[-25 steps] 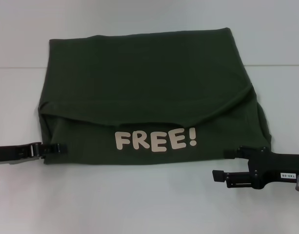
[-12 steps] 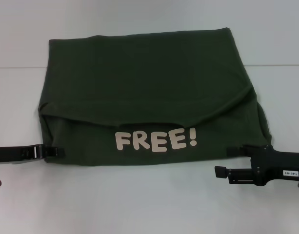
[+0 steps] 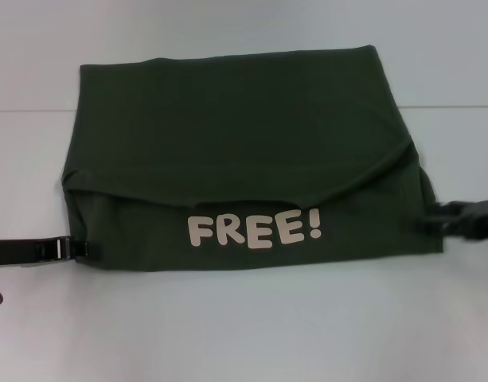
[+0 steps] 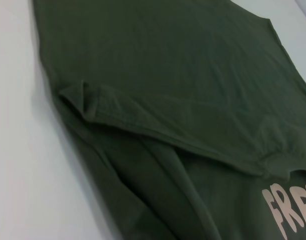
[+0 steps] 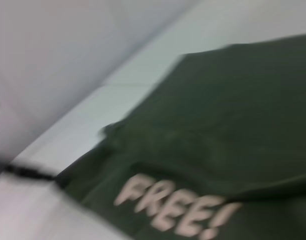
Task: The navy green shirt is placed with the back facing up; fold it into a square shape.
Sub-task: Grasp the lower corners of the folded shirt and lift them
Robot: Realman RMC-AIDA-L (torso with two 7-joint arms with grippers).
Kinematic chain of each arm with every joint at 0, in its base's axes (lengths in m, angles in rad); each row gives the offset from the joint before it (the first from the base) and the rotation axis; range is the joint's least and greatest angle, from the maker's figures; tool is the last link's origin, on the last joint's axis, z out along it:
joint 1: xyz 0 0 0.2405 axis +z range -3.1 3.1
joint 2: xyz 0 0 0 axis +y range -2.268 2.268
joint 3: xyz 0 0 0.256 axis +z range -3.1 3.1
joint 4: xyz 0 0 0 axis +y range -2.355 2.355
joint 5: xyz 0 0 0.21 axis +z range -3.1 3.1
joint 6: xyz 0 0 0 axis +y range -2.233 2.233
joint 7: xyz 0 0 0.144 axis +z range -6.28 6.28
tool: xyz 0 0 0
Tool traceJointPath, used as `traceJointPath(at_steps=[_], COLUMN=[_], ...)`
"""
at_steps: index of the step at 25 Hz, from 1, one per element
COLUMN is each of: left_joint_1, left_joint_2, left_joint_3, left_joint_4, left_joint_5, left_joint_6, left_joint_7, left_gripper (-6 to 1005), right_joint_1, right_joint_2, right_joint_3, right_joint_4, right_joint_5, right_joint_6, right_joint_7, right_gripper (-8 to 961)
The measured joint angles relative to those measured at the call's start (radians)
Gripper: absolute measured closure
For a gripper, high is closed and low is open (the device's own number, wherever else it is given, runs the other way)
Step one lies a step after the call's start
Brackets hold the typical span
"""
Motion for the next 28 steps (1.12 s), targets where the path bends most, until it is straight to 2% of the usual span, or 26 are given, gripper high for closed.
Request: traceJointPath(at_steps=[2,6,8,11,15,21,28], left_joint_1=[0.0,0.0,0.001,0.001,0.0,0.0,0.0], left_joint_2=[0.0,0.001,0.001,0.001,0.002,0.002,0.003], left_joint_3=[0.0,-0.002,-0.004,-0.003,-0.003,-0.007,-0.008], left_joint_4=[0.0,0.0,0.001,0.001,0.001,0.002,0.005], left_joint_5=[0.0,0.0,0.0,-0.001,-0.001,-0.001,-0.003], left_joint_6=[0.001,0.003,0.004,0.01,0.013,0.017,0.018], left_joint_7=[0.005,0.006,0.006,0.015,0.02,0.02,0.02], left_gripper=[971,971,971,971,971,971,970], right_joint_1=[0.013,0.083,0.131,0.186,0.233,0.256,0.269], right_joint_2=[-0.024,-0.086,-0.1,-0.088,-0.064,-0.032,-0.011], right_joint_3=[-0.006,-0.016,-0.014,-0.016,-0.046,-0.095,-0.11], right_joint_4=[-0.089,-0.162,-0.16,-0.145,-0.059,0.008,0.047], right_joint_5=[-0.061,-0.258,-0.368,-0.485,-0.535,-0.541,-0.54], right_joint_6=[-0.005,-0.049,-0.07,-0.06,0.006,0.09,0.15], right_joint_7=[0.202,0.558,0.63,0.654,0.644,0.641,0.637], right_gripper=[51,53,53,54,56,58,61])
